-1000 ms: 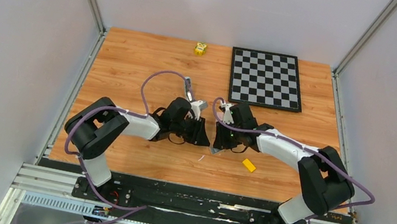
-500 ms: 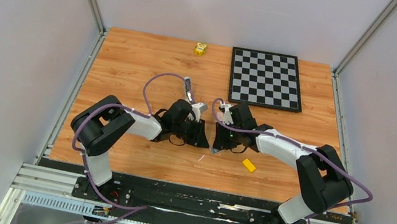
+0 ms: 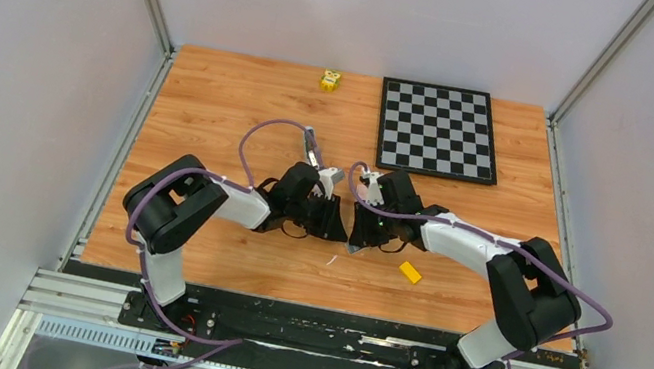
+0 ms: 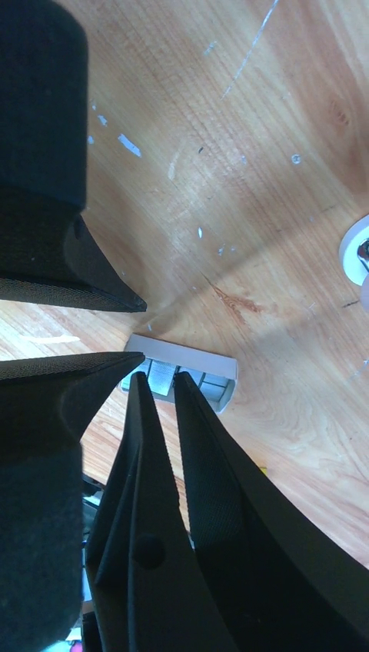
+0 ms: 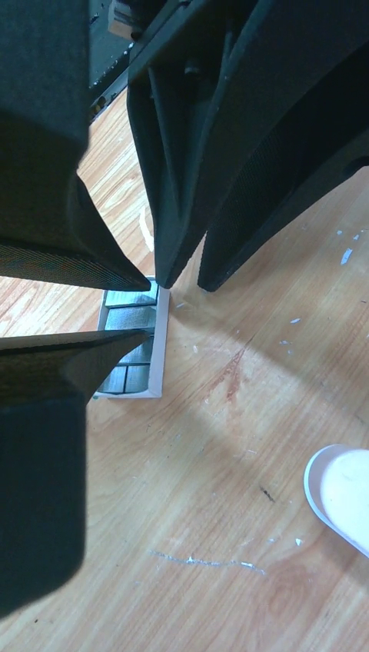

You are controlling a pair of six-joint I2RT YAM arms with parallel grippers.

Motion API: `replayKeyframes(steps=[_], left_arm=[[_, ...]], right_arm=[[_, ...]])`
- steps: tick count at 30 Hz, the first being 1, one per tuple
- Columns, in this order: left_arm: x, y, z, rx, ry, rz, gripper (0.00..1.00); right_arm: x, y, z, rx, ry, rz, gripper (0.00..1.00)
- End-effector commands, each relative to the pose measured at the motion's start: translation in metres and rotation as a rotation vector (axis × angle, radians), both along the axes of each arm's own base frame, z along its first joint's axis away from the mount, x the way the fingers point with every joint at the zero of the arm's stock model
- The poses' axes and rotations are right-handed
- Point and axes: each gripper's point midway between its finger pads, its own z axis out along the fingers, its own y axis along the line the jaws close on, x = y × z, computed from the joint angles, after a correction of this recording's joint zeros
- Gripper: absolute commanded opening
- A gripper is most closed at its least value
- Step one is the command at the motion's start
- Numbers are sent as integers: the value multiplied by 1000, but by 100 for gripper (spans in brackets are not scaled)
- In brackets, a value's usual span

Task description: Load the staples into the stapler

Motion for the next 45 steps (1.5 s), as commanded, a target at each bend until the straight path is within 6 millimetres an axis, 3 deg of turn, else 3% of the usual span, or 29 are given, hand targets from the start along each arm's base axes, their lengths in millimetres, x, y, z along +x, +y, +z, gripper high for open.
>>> replayKeyframes(steps=[1, 12, 27, 33, 45], left_arm=[[1, -7, -2, -8, -9, -16, 28], [1, -6, -7, 2, -2, -19, 27], [1, -5, -6, 16, -7, -21, 27], [-4, -4, 4, -10, -7, -25, 29], [-17, 4, 6, -26, 23, -8, 29]], right_arm=[[-9, 2, -9, -1, 26, 33, 28], [-9, 4, -7, 18, 32, 38, 28], [-14, 10, 13, 96, 33, 62, 28], [-6, 1, 10, 61, 10, 58, 29], [0, -5, -2, 29, 11, 78, 33]])
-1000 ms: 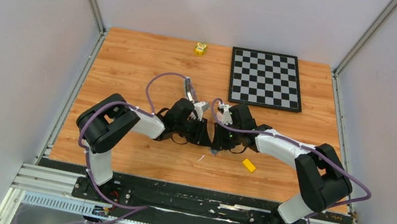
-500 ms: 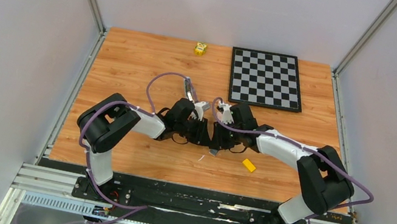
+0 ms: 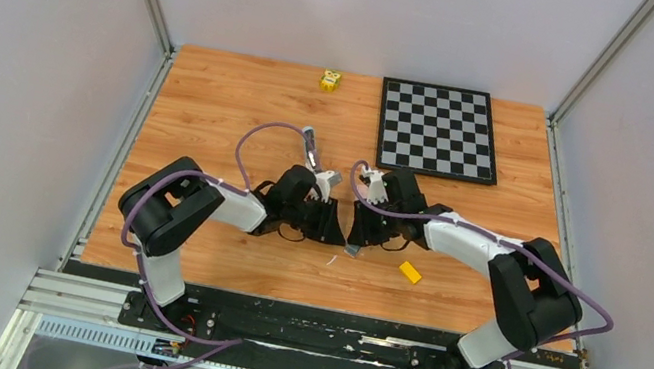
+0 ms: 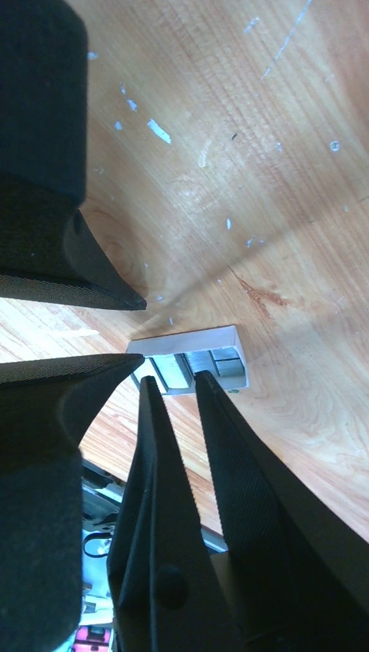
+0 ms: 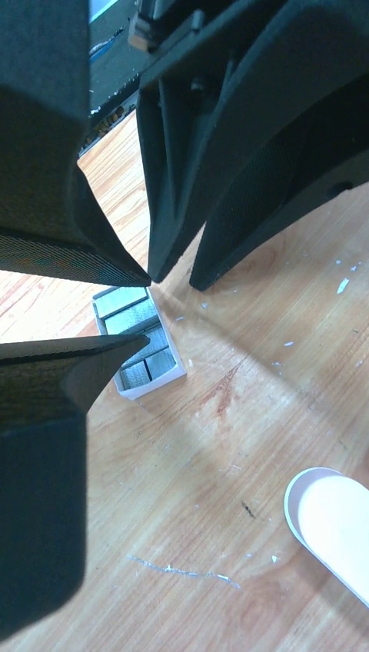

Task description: Load the staples into the stapler

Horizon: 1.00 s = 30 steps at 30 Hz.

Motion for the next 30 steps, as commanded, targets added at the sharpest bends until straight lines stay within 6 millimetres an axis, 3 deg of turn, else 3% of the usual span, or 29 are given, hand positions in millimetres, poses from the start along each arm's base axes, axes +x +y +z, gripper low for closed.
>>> replayKeyframes(steps=[1, 6, 10, 15, 30], left_arm=[[-9, 1, 4, -9, 6, -6, 29], [-22, 2, -2, 2, 34, -18, 25], [-34, -1, -5, 4, 49, -28, 13], [-40, -6, -9, 9, 59, -35, 9], [-19, -12, -15, 59, 17, 5, 9]], right_arm=[[-1, -7, -11, -32, 20, 16, 33], [-4, -9, -16, -45, 32, 19, 33], [-5, -9, -17, -43, 37, 20, 33], [-7, -10, -17, -39, 43, 18, 33], [-17, -7, -13, 3, 69, 13, 33]])
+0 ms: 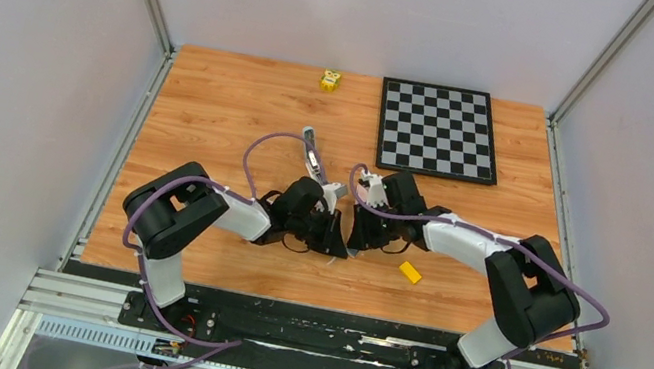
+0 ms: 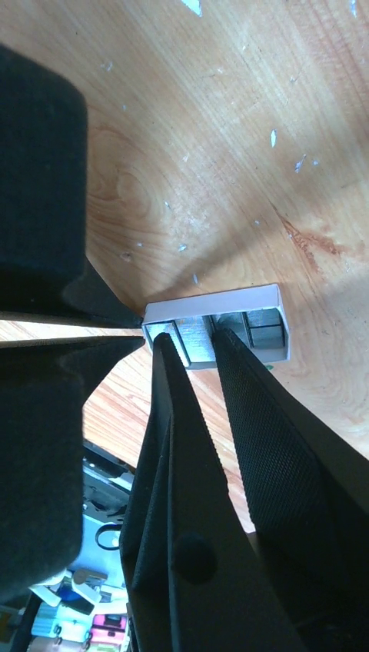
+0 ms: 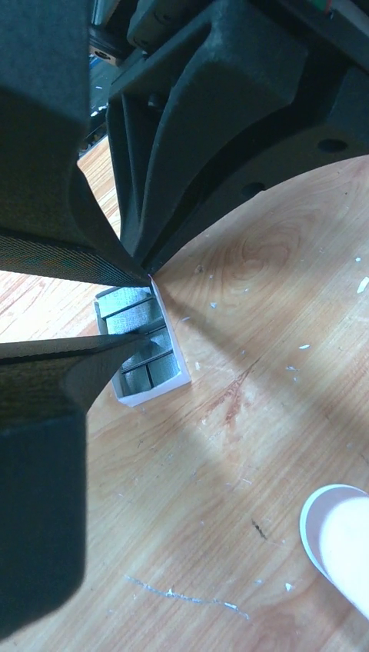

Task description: Load the staples into the stapler

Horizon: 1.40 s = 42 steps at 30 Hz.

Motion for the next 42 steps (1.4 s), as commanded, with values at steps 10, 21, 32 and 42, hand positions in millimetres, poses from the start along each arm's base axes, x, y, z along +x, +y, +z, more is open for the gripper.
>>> replayKeyframes(steps=[10, 21, 32, 42], left_arm=[[16, 6, -13, 98, -49, 42, 9], [15, 8, -18, 115, -48, 39, 10], [17, 9, -18, 127, -58, 37, 10], [17, 9, -17, 129, -59, 35, 10]], right_arm=[[-10, -2, 5, 33, 46, -9, 32], [-8, 4, 24, 106, 35, -8, 32], [0, -4, 26, 68, -4, -37, 32], [11, -10, 20, -39, -46, -42, 26]])
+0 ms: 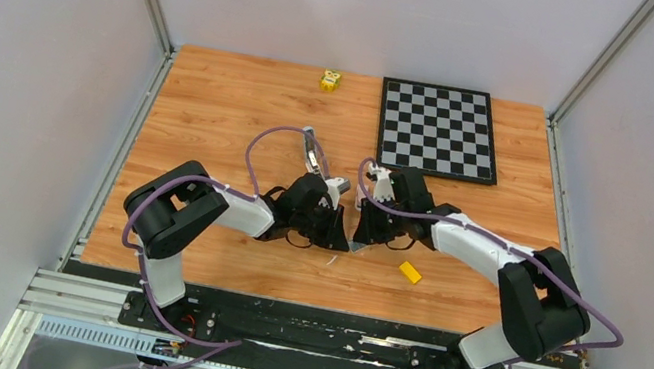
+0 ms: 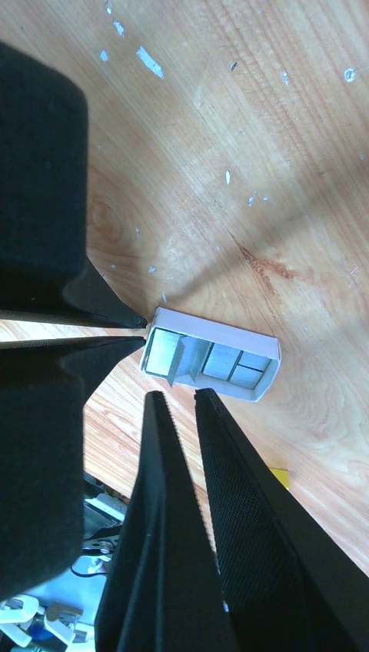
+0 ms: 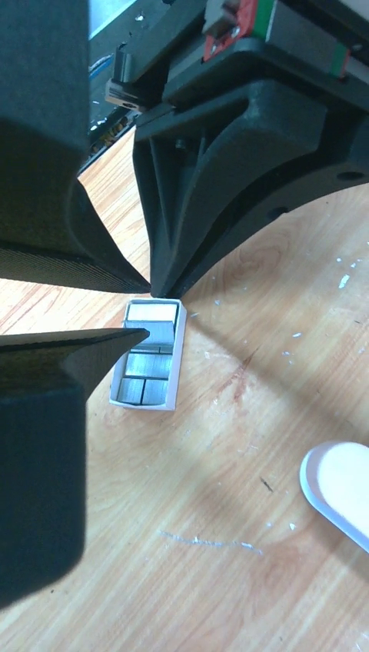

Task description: Load the staples into the stapler

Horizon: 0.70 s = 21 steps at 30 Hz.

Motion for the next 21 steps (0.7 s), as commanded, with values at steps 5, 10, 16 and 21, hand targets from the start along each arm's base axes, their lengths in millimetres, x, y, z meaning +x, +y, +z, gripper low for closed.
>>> replayKeyframes(steps=[5, 10, 16, 21], left_arm=[[-1, 9, -16, 71, 6, 9, 11], [-1, 9, -14, 70, 1, 5, 11], [-2, 9, -13, 69, -4, 3, 11], [-2, 10, -12, 69, -7, 4, 11]], right_arm=[[7, 2, -4, -47, 0, 1, 22], [7, 3, -10, -58, 18, 2, 21], [5, 6, -12, -48, 35, 15, 20], [3, 6, -15, -50, 47, 21, 19]])
